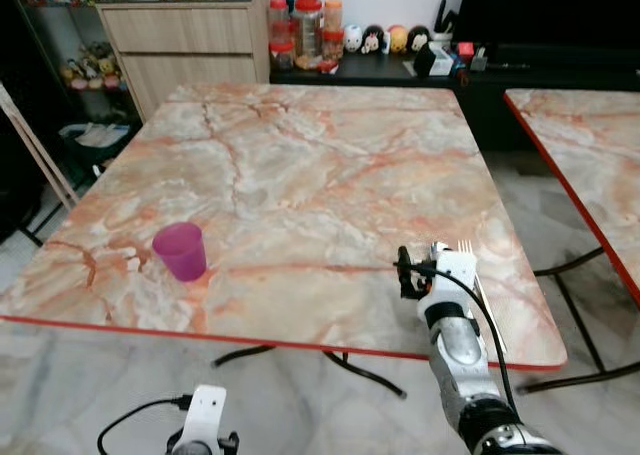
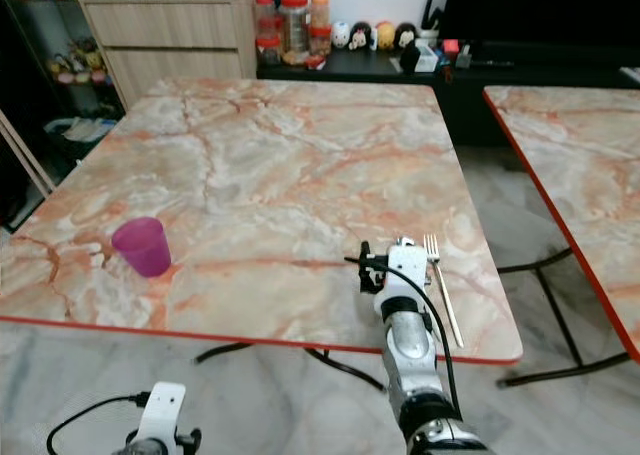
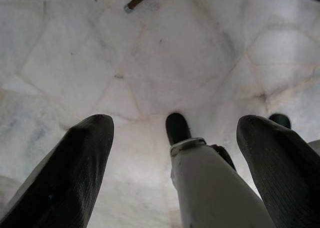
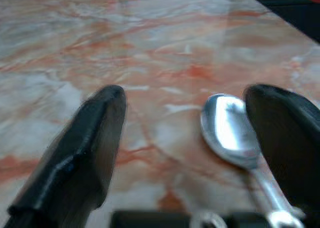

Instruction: Setting the table

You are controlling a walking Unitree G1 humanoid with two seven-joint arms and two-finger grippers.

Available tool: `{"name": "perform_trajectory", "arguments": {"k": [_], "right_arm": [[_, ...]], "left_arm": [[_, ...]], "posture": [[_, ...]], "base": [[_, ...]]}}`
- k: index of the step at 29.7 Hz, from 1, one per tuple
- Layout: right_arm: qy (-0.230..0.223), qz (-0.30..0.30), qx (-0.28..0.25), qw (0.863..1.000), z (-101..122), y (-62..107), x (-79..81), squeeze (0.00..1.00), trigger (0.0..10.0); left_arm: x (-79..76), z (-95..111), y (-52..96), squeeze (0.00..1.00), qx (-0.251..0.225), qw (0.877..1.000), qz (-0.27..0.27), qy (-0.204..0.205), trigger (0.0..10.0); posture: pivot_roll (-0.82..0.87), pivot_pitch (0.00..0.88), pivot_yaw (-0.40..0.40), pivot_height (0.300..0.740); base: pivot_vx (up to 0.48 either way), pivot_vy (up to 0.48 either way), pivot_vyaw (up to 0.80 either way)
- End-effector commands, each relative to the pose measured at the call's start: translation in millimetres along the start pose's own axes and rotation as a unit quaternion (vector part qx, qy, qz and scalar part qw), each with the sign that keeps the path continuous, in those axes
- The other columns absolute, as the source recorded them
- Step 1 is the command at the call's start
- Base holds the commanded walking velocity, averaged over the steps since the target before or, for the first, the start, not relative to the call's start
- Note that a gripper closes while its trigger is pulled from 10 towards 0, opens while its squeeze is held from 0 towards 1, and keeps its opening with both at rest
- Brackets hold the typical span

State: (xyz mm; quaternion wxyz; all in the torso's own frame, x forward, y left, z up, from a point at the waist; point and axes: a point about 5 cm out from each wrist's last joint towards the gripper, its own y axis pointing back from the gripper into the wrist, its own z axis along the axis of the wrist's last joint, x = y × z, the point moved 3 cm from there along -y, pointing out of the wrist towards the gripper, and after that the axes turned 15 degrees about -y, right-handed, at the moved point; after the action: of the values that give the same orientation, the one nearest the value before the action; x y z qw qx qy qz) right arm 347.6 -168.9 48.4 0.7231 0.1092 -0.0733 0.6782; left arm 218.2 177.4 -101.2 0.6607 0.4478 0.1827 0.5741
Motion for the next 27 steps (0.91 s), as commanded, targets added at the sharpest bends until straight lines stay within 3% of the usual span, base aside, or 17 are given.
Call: {"name": "perform_trajectory", "arguments": {"k": [1,17,27], "right_arm": [[-0.008,0.002,-0.002,1.000,0.1,-1.1,5.3,0.00,10.0],[-0.005,0.012,0.000,1.000,0.2,-1.7,9.9,0.00,10.0],[0.031,-0.018,-0.005,0.999,4.1,7.7,1.5,0.00,10.0]], "left_arm": [[4.4,-4.0,0.3,0.00,0.006,1.000,0.006,0.000,10.0],[2.9,-4.7,0.6,0.00,0.006,1.000,0.006,0.005,10.0],[2.8,-5.5,0.7,0.00,0.006,1.000,0.004,0.003,10.0]], "posture": [[-0.04,0.000,-0.003,0.740],[-0.03,0.000,-0.012,0.740],[-0.05,0.000,-0.012,0.740]], "base": [[0.000,0.000,0.00],[0.000,0.000,0.00],[0.000,0.000,0.00]]}}
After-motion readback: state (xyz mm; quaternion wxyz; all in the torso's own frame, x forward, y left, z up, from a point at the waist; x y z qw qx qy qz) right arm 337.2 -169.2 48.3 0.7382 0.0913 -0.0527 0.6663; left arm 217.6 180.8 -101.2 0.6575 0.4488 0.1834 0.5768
